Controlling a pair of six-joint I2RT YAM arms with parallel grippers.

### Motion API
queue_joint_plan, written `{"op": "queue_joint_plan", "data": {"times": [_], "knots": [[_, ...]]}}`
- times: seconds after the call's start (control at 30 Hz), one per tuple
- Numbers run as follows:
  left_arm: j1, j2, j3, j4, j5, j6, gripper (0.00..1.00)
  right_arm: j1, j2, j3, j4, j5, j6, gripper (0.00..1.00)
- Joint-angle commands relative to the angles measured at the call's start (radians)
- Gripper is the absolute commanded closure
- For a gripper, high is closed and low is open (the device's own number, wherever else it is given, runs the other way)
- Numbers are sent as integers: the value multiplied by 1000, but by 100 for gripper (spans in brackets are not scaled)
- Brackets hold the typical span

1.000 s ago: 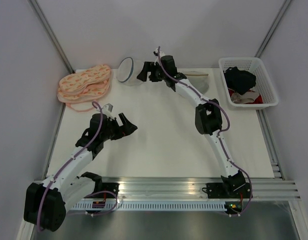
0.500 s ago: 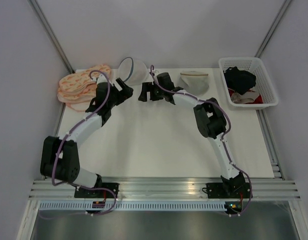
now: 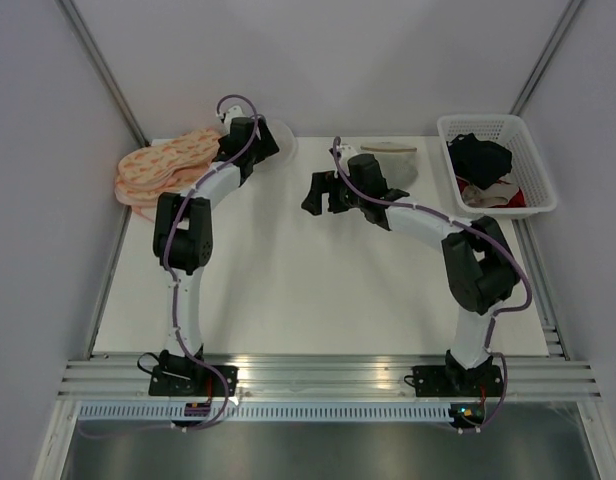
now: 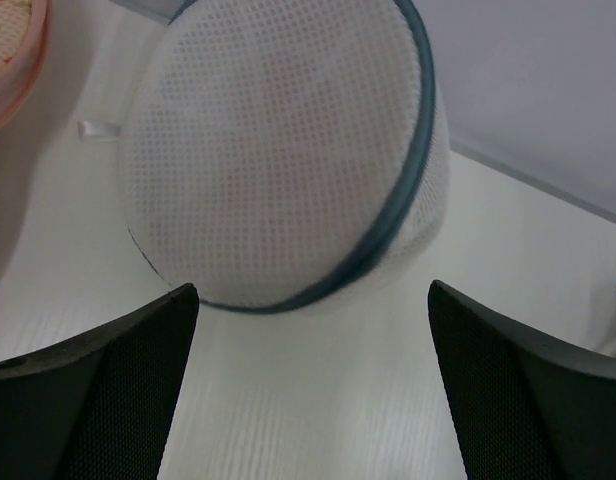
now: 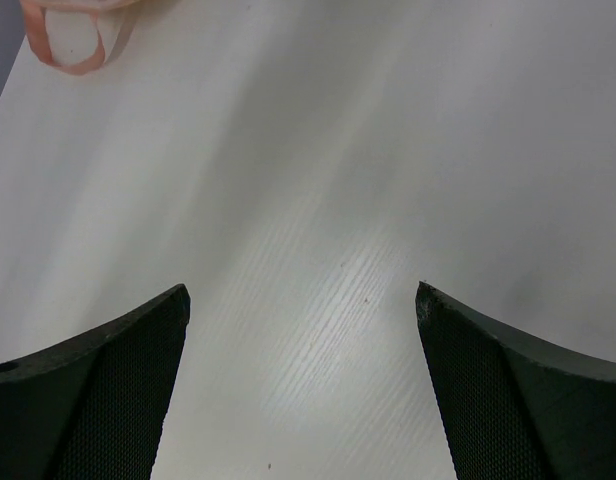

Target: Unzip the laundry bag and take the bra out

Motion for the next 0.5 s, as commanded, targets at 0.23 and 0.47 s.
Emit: {"op": "queue_joint_plan", "data": {"times": [0.23,0.47], "knots": [[-11,283,442,-210,-121,193,27,5,-278,-218,63,19,-6,2],[-12,267,436,-271,-14,214,98,13,-364,-273,57,55,6,2]]}}
